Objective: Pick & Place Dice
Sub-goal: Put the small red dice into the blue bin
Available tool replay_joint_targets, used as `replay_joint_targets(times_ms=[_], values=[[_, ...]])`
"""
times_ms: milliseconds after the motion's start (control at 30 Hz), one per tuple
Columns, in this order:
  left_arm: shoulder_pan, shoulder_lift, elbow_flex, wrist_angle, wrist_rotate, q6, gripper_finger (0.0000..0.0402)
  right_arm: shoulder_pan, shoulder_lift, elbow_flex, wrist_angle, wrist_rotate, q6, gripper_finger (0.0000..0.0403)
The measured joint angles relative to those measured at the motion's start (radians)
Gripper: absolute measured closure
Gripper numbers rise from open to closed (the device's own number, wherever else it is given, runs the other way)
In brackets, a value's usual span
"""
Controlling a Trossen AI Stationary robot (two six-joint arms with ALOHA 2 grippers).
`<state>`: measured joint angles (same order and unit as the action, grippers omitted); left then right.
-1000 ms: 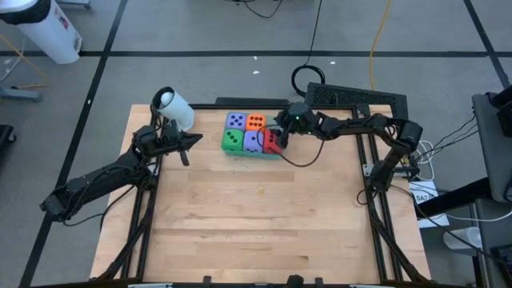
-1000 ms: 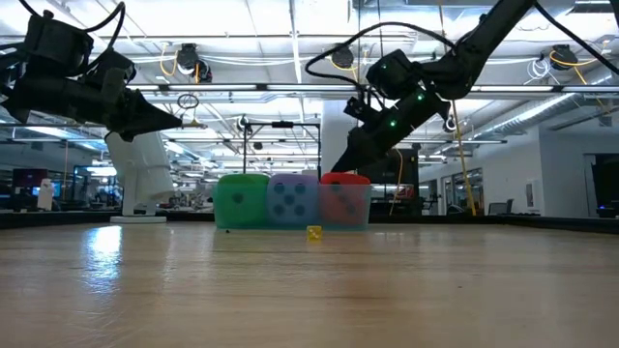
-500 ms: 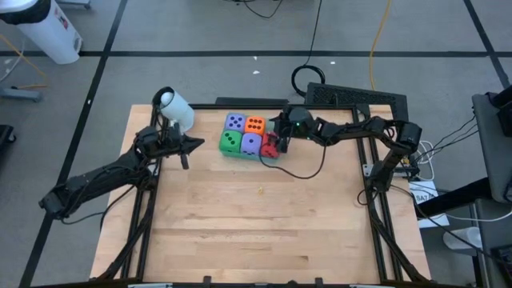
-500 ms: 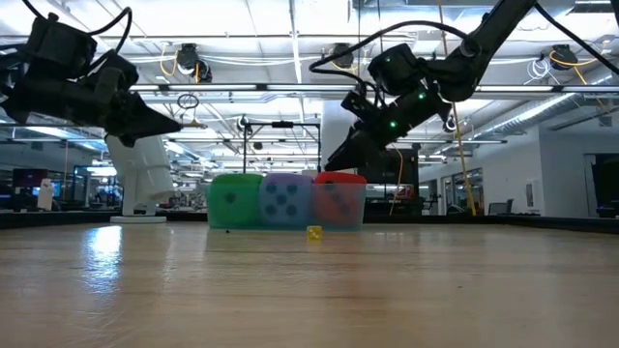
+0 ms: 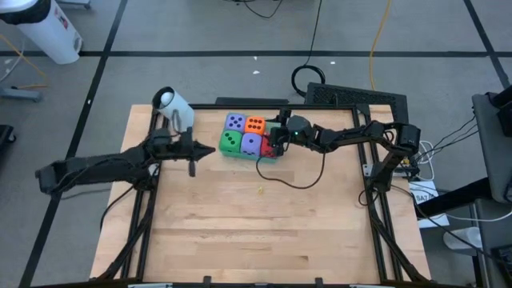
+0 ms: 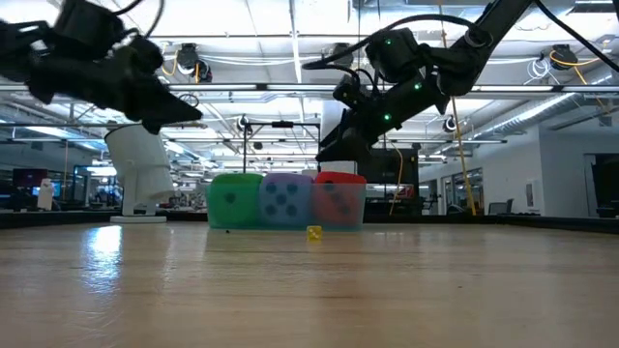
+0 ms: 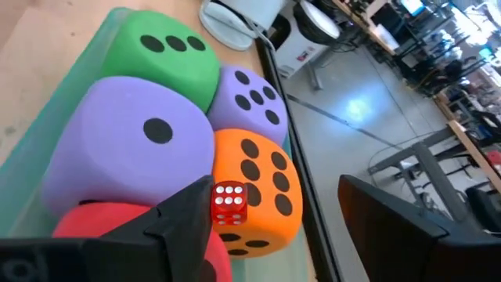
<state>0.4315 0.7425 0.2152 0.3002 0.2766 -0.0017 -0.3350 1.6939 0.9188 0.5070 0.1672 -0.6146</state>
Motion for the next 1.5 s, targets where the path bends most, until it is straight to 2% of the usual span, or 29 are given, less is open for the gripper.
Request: replay_joint_targets(times_ms=[100,233,400,567,1067,1267,1500], values=[[-0.051,0.156,0.077,0.019,-0.075,0.026,0.04,0.007,0.0,0.0,0.005,0.015,0.012,0.014],[-0.076,0.34,0.198,0.132,-0.077,0.049,0.04,0.017,0.0,0.0,0.005,0.015,0.015,0.014],[-0.081,0.529,0.344,0.118,-0.078,0.113,0.04,0.031,0.0,0.0,0.031,0.015,-0.004,0.014],[-0.08,0.655,0.44,0.122,-0.079,0.117,0.04,0.036,0.0,0.0,0.037,0.015,-0.001,0.014],[-0.078,0.89,0.657,0.116,-0.119,0.14,0.04,0.043,0.0,0.0,0.043,0.017,0.0,0.014],[-0.055,0.969,0.709,0.111,-0.121,0.148,0.0399,0.045,0.0,0.0,0.043,0.018,0.0,0.014],[-0.013,1.008,0.714,0.088,-0.122,0.146,0.0394,0.045,0.0,0.001,0.043,0.02,0.001,0.014]])
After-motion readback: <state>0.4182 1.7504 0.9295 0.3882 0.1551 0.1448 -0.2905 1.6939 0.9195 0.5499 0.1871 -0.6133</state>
